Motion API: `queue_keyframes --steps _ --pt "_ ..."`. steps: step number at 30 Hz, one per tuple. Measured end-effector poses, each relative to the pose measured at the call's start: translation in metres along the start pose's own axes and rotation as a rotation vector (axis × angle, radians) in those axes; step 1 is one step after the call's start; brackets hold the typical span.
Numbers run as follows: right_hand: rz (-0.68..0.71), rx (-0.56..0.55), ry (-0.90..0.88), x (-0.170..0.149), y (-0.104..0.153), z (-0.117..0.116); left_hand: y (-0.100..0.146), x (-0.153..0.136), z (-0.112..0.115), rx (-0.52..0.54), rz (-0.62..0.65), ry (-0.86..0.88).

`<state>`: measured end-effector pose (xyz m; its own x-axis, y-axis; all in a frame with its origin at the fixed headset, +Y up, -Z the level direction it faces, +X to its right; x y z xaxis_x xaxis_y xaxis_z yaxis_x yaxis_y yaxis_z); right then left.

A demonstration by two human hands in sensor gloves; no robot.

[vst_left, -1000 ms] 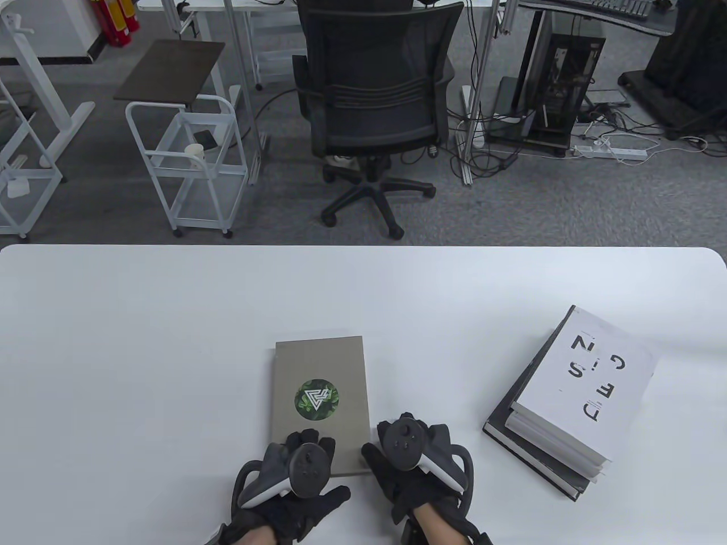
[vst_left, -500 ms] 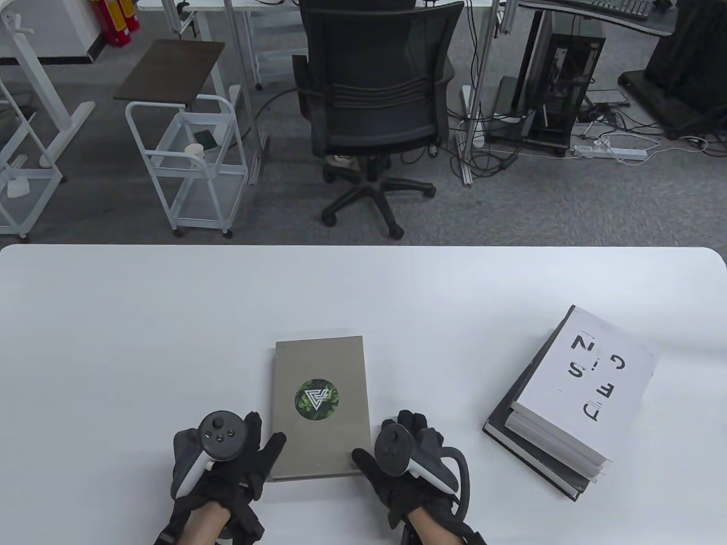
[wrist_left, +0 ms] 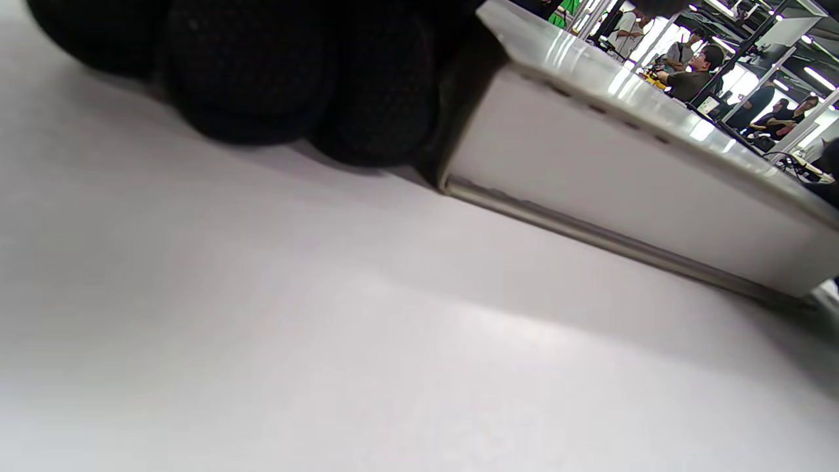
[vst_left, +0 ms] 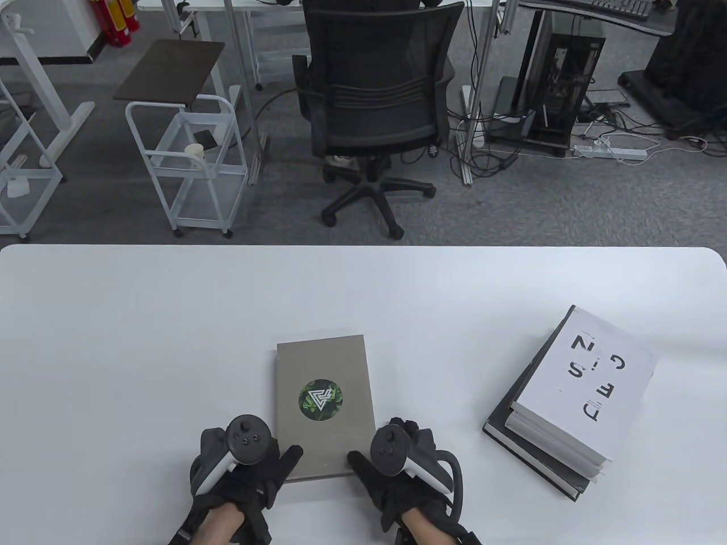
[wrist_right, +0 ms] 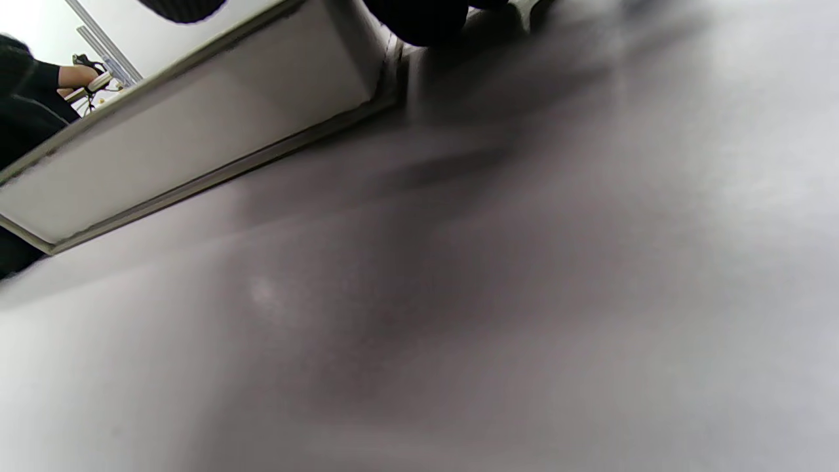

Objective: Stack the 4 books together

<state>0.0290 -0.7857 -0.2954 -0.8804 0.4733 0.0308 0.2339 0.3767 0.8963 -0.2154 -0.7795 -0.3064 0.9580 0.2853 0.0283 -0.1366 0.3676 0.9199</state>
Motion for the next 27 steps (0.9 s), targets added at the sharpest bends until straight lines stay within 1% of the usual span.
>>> queue_keyframes --steps 8,11,14,21,23,25,27 --pt "0.020 -0.027 -0.065 0.006 0.004 0.003 0.000 -0.004 0.001 -0.025 0.000 0.026" --pt "0.015 -0.020 -0.150 0.004 0.004 0.003 -0.001 -0.005 0.001 -0.026 -0.001 0.028" --pt "0.020 -0.022 -0.198 0.004 0.005 0.005 -0.001 -0.006 0.001 -0.029 0.001 0.040" --pt "0.058 -0.067 -0.226 0.013 0.012 0.011 -0.001 -0.007 0.001 -0.034 -0.006 0.037" --pt "0.077 -0.058 -0.275 0.013 0.013 0.012 -0.001 -0.006 0.002 -0.037 -0.005 0.032" --pt "0.093 -0.016 -0.344 0.014 0.013 0.010 -0.001 -0.006 0.002 -0.038 -0.005 0.028" --pt "0.096 -0.007 -0.347 0.013 0.012 0.009 -0.002 -0.007 0.002 -0.045 -0.002 0.032"
Point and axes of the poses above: the tracker on the back of each hand, its own x axis roughly to the thumb side, its own y axis roughly from the fingertips to the wrist, z = x × y, the point moved 3 cm from there along -y, roughly from the wrist to the fingertips, and after that the axes turned 8 degrees about -y, right-handed, at the moved point
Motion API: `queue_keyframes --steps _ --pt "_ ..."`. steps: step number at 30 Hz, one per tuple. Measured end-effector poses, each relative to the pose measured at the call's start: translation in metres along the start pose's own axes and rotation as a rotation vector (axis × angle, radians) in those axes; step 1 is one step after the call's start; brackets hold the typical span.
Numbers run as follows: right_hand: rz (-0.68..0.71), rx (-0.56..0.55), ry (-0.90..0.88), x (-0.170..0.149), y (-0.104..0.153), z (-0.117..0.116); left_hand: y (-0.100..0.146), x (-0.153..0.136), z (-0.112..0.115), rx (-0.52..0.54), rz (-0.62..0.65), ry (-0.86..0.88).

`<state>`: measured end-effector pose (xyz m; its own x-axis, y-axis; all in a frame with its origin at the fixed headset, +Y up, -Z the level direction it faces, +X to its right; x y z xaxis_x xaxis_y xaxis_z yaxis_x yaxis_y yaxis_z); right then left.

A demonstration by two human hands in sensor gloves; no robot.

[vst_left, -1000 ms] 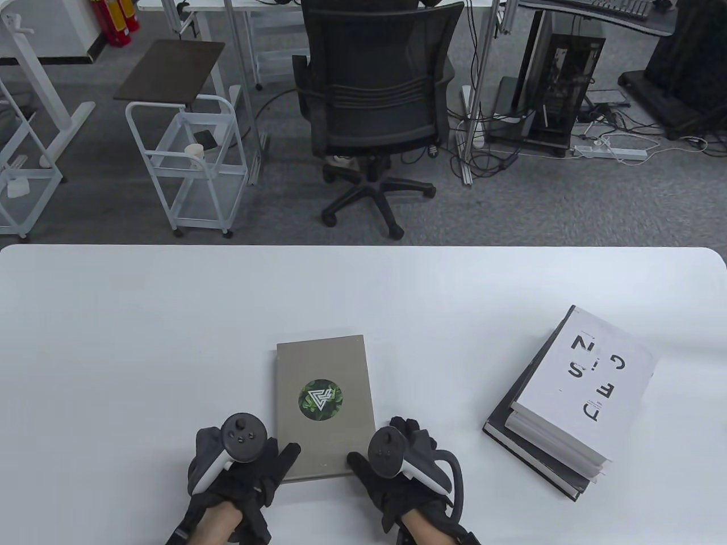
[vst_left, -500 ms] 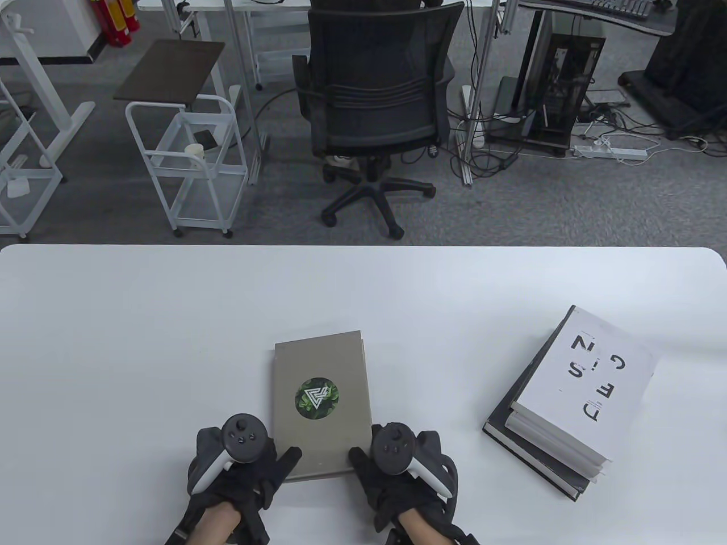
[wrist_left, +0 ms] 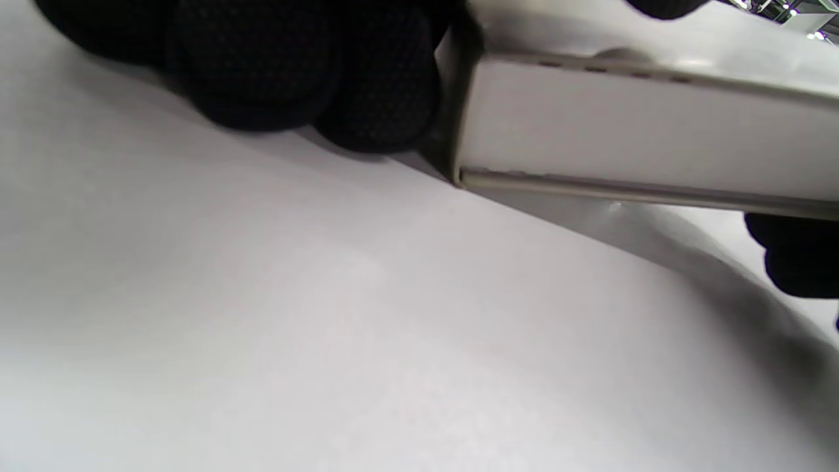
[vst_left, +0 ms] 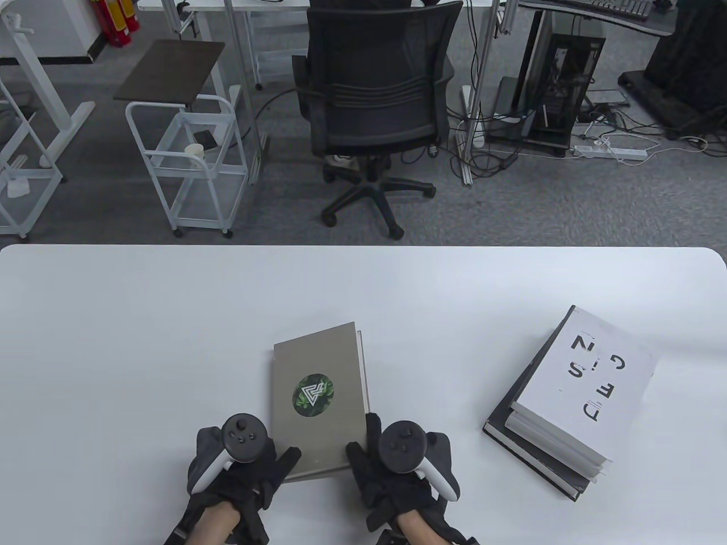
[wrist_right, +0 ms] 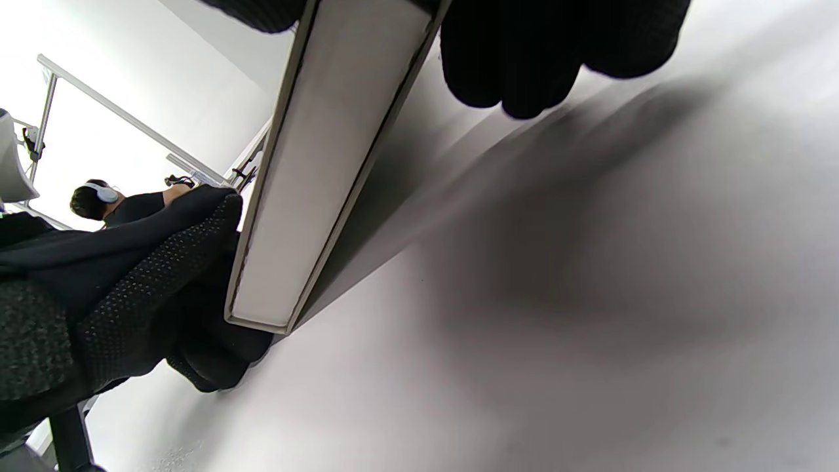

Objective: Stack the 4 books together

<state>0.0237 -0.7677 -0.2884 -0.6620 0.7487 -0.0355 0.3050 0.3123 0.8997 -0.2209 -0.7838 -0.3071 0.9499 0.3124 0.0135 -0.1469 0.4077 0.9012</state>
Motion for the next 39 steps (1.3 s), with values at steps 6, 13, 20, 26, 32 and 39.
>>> queue_keyframes --steps 6,13,20,26,32,39 --pt "-0.004 0.031 -0.102 -0.005 -0.002 0.003 0.000 -0.001 0.001 -0.020 0.009 0.020" --pt "-0.002 0.016 -0.239 -0.012 -0.002 0.015 0.000 -0.008 0.002 -0.061 0.015 0.097" --pt "0.018 -0.071 -0.327 -0.014 0.005 0.034 0.005 -0.006 0.001 -0.077 0.060 0.128" --pt "0.040 -0.201 -0.360 -0.011 0.021 0.057 0.005 -0.008 0.001 -0.071 0.076 0.153" --pt "0.020 -0.315 -0.458 -0.012 0.043 0.093 0.006 -0.010 0.000 -0.074 0.082 0.175" --pt "0.046 -0.606 -0.551 -0.027 0.099 0.169 0.005 -0.010 0.001 -0.086 0.081 0.171"
Point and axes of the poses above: the tracker on the back of each hand, its own x axis roughly to the thumb side, its own y axis roughly from the fingertips to the wrist, z = x × y, the point moved 3 cm from there along -y, roughly from the wrist to the fingertips, and after that the axes turned 8 degrees about -y, right-handed, at the moved point
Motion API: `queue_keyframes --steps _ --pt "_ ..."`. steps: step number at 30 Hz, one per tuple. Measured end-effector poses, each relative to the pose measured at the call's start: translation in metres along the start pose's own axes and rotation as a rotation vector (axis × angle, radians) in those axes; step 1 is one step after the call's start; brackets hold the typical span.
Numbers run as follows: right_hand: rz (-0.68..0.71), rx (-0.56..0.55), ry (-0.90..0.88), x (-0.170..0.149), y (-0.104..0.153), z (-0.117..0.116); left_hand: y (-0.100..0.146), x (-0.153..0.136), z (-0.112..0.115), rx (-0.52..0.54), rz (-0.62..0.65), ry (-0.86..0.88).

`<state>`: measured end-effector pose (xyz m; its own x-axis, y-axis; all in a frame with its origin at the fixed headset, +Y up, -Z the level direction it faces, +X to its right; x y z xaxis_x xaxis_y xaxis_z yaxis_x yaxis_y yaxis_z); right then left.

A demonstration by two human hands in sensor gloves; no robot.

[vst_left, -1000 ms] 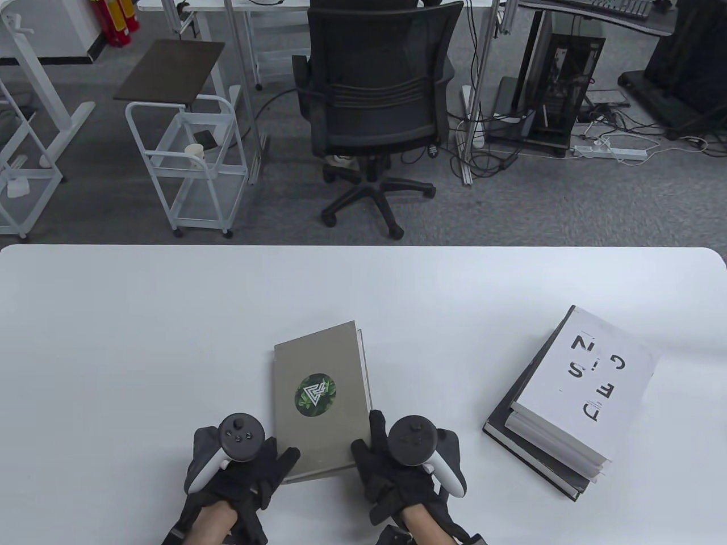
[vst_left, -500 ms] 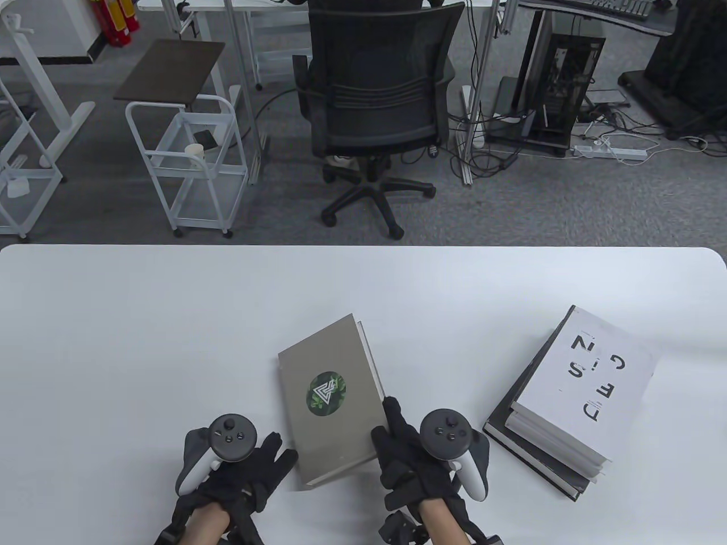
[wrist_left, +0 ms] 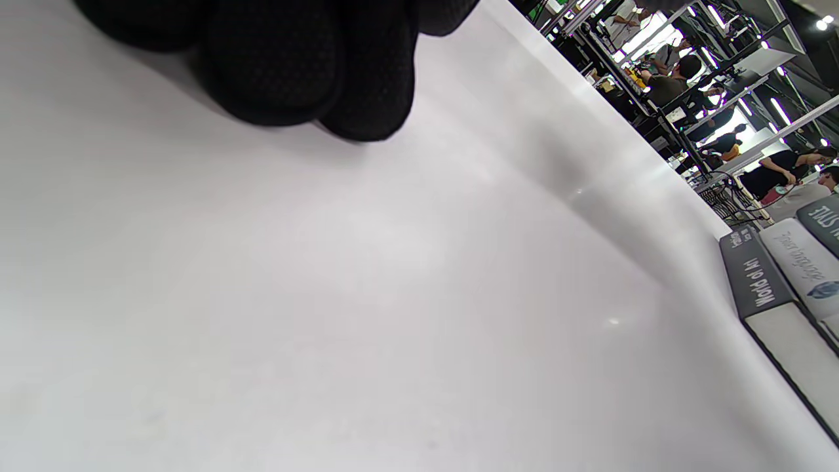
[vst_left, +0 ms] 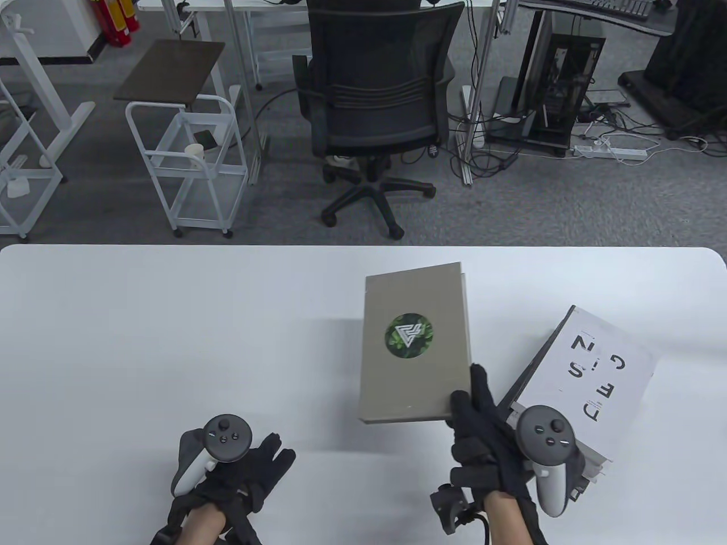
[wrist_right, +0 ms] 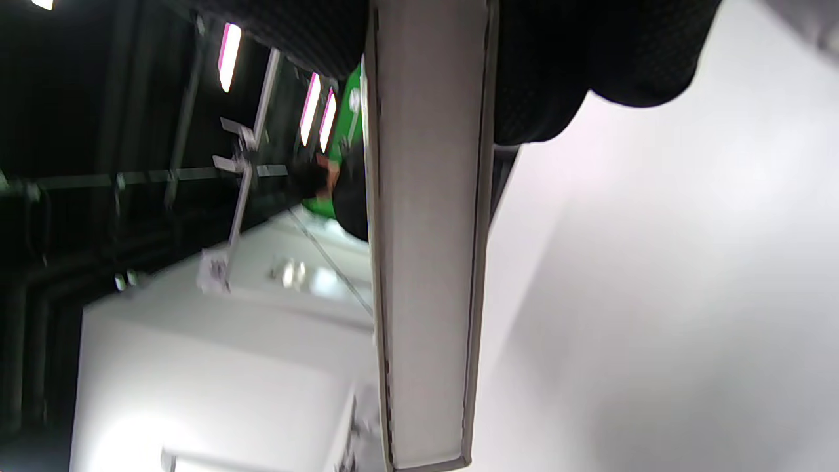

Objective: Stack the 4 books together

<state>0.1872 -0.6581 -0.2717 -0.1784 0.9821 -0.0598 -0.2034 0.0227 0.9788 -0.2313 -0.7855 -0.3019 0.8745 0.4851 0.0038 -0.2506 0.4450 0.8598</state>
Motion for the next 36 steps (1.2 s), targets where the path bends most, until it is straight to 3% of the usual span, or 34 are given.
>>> queue_keyframes --steps 4,7,13,25,36 --pt "0.029 -0.204 -0.001 0.007 0.009 0.055 0.000 0.000 0.000 -0.002 -0.002 0.003" --pt "0.005 -0.292 -0.015 0.006 0.016 0.089 0.000 0.000 0.000 -0.007 -0.004 0.005" --pt "-0.077 -0.411 -0.055 -0.016 0.029 0.130 0.000 0.001 0.001 -0.011 -0.005 -0.002" --pt "-0.180 -0.465 -0.098 -0.048 0.041 0.151 0.002 -0.001 0.002 -0.027 -0.022 0.006" --pt "-0.244 -0.458 0.087 -0.049 0.045 0.158 0.003 -0.001 0.003 -0.034 -0.025 -0.003"
Point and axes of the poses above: the tracker on the back of each hand, its own x axis roughly to the thumb side, its own y axis roughly from the fingertips to the wrist, z = x × y, the point moved 3 cm from there along -y, roughly from the wrist to the fingertips, and after that the axes turned 8 degrees about -y, right-handed, at the moved point
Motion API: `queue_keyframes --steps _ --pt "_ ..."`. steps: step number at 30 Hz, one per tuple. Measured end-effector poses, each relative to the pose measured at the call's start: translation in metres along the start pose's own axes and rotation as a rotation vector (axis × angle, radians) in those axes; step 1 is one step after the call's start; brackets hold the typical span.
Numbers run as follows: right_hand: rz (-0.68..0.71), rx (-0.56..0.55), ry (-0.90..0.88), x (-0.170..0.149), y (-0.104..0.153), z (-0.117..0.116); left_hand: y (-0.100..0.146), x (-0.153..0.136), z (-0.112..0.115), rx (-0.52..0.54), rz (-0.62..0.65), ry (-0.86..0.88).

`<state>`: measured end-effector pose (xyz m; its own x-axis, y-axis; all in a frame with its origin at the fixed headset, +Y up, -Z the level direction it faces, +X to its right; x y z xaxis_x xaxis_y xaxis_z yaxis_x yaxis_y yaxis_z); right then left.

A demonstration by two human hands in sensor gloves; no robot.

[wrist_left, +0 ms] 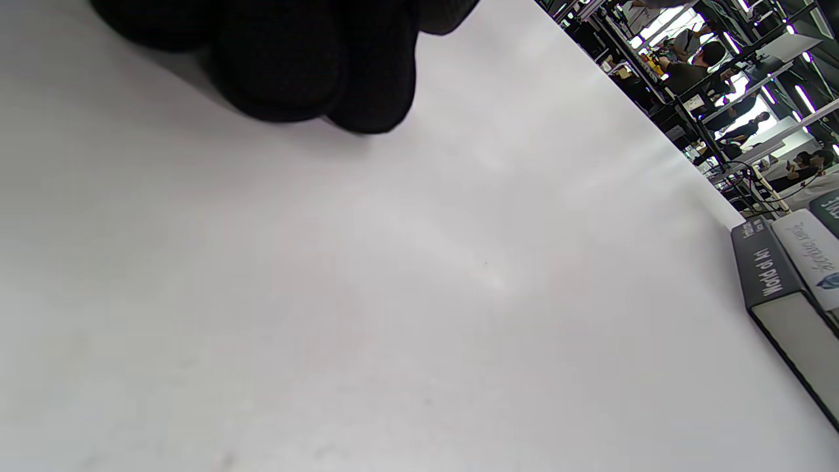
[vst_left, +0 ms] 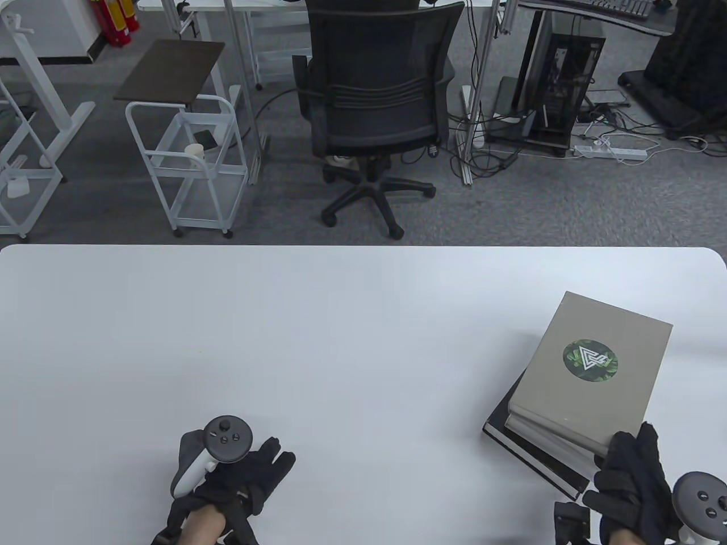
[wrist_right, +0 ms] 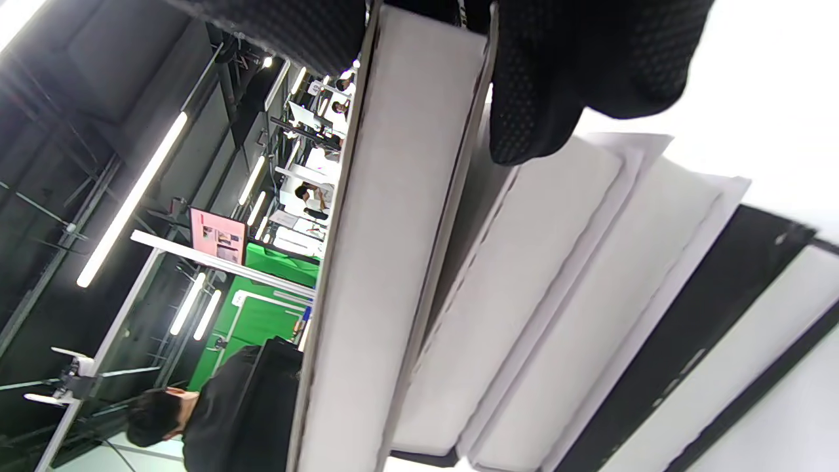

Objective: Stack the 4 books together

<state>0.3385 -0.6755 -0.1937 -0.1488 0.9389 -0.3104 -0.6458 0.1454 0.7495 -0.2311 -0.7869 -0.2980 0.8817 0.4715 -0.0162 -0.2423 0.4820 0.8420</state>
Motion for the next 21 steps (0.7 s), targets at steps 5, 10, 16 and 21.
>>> queue_keyframes --steps 5,10,16,21 --pt "0.007 -0.004 0.152 0.002 0.001 0.000 0.000 0.001 0.001 -0.007 0.002 -0.007" --pt "0.025 -0.030 0.349 0.003 0.003 0.001 0.000 0.001 0.002 -0.010 0.003 -0.010" --pt "0.043 -0.045 0.384 0.005 0.006 0.003 0.000 0.002 0.003 -0.009 0.003 -0.011" --pt "0.122 -0.112 0.549 0.024 0.012 0.001 0.000 0.002 0.003 -0.008 0.001 -0.012"
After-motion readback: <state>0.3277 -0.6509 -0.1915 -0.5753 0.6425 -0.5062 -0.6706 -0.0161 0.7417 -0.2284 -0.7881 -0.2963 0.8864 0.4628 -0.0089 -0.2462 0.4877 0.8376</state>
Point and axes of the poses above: the tracker on the back of each hand, its own x axis roughly to the thumb side, its own y axis roughly from the fingertips to the wrist, z = x × y, the point moved 3 cm from there along -y, roughly from the wrist to the fingertips, and after that the axes turned 8 degrees about -y, right-handed, at the moved point
